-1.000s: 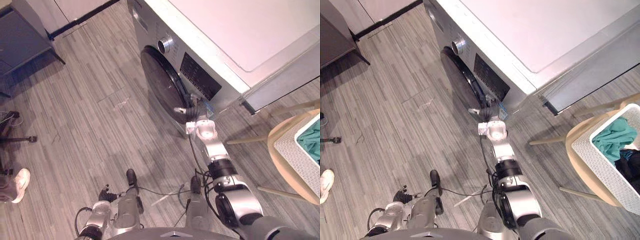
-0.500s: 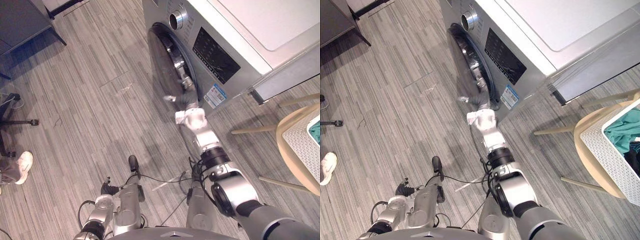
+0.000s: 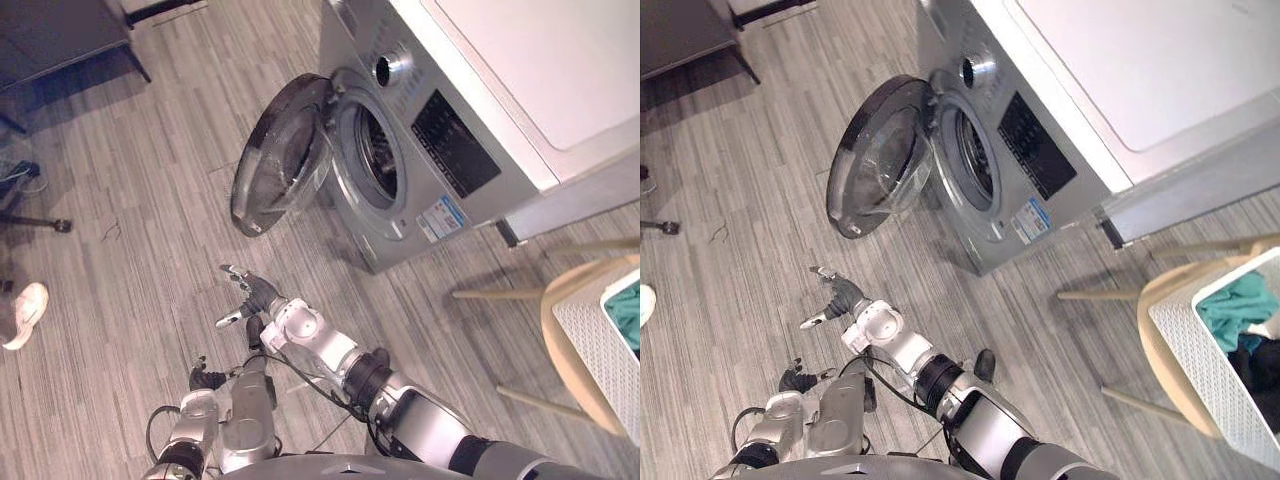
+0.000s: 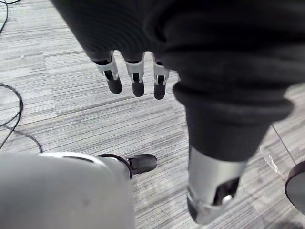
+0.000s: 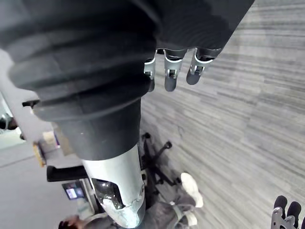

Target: Pick up the laundry basket with both hands and put the clothes into the washing machine.

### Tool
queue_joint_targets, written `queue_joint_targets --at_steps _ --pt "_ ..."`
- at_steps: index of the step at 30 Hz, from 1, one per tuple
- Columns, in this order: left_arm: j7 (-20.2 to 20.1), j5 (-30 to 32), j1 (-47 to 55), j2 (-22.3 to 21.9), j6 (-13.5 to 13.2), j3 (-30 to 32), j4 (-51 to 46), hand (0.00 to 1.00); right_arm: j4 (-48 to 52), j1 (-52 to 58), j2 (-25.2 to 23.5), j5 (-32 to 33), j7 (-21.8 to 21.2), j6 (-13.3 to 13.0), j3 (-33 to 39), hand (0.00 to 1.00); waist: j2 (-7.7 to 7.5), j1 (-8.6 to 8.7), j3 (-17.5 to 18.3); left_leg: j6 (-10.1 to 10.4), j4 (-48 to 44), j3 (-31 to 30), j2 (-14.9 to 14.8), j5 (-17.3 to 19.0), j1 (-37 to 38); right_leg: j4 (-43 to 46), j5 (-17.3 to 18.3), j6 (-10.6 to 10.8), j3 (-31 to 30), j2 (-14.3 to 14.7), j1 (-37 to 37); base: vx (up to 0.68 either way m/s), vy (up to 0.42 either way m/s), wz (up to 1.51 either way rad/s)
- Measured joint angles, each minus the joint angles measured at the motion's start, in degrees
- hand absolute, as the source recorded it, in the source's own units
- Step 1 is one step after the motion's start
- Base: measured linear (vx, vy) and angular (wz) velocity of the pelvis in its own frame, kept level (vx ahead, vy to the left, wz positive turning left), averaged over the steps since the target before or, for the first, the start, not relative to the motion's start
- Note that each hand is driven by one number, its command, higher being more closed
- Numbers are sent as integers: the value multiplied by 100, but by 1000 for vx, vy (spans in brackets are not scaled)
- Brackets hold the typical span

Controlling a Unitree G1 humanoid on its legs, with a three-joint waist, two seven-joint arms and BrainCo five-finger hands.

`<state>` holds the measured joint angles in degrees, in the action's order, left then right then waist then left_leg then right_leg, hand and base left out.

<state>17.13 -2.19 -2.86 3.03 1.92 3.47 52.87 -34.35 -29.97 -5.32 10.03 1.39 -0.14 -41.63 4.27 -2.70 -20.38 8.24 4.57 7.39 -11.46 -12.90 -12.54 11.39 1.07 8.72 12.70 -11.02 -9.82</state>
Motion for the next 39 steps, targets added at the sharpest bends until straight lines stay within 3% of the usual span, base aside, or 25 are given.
queue_joint_targets --at_steps 3,7,9,12,13,18,23,27,31,39 --pt "30 3 91 44 34 -29 -215 0 346 25 69 138 25 -12 74 0 -109 2 46 -22 1 -3 2 8 7 -5 -7 -16 -6 0 6 -20 0 0" --pt "140 0 868 -29 33 -428 -1917 0 1436 408 391 144 81 -144 669 0 -152 52 70 -30 29 64 6 14 74 -33 -25 -25 -94 -1 23 -9 -9 -8" --pt "127 2 1208 -29 -31 -556 -2997 0 2209 986 829 143 161 -235 1206 0 -222 111 110 -35 33 188 -10 39 113 -101 -54 -26 -182 14 -7 1 -19 -23" --pt "104 3 1246 -22 -153 -532 -3681 0 3007 1930 1341 139 254 -264 1967 0 -309 188 183 -31 33 439 -9 62 172 -295 -229 23 -407 33 -21 41 -15 -43" --pt "89 1 1155 -18 -241 -388 -3775 0 3250 2352 1530 141 264 -278 2410 0 -344 296 203 -67 33 545 -9 42 174 -402 -305 46 -486 38 -40 48 -11 -38" --pt "214 0 407 198 -240 651 -3475 0 3748 3795 1780 194 236 -311 3568 0 -418 606 244 -52 34 998 -114 53 204 -592 -536 36 -918 163 -274 27 -30 -49" --pt "414 3 -588 1057 -168 1190 -2537 0 3786 4437 1679 256 15 -319 3819 0 -512 779 251 73 35 1415 -319 149 264 -773 -713 -57 -1314 386 -489 -27 -59 -52" --pt "490 -48 -1410 1853 -47 1435 -1388 0 3786 4538 1512 436 0 -324 3899 0 -767 937 256 79 36 1607 -398 158 181 -860 -803 -102 -1514 488 -682 -38 -47 -26" --pt "488 -164 -1668 2095 76 1442 -1048 0 3786 4660 1387 604 2 -339 3911 0 -878 942 264 106 35 1612 -396 130 32 -883 -860 -131 -1525 488 -826 -4 -14 -1" --pt "386 -92 -1771 2371 261 1438 -767 0 3787 4671 1245 659 3 -359 3983 0 -908 910 249 83 33 1615 -397 84 -41 -925 -870 -102 -1522 494 -856 24 -12 1"
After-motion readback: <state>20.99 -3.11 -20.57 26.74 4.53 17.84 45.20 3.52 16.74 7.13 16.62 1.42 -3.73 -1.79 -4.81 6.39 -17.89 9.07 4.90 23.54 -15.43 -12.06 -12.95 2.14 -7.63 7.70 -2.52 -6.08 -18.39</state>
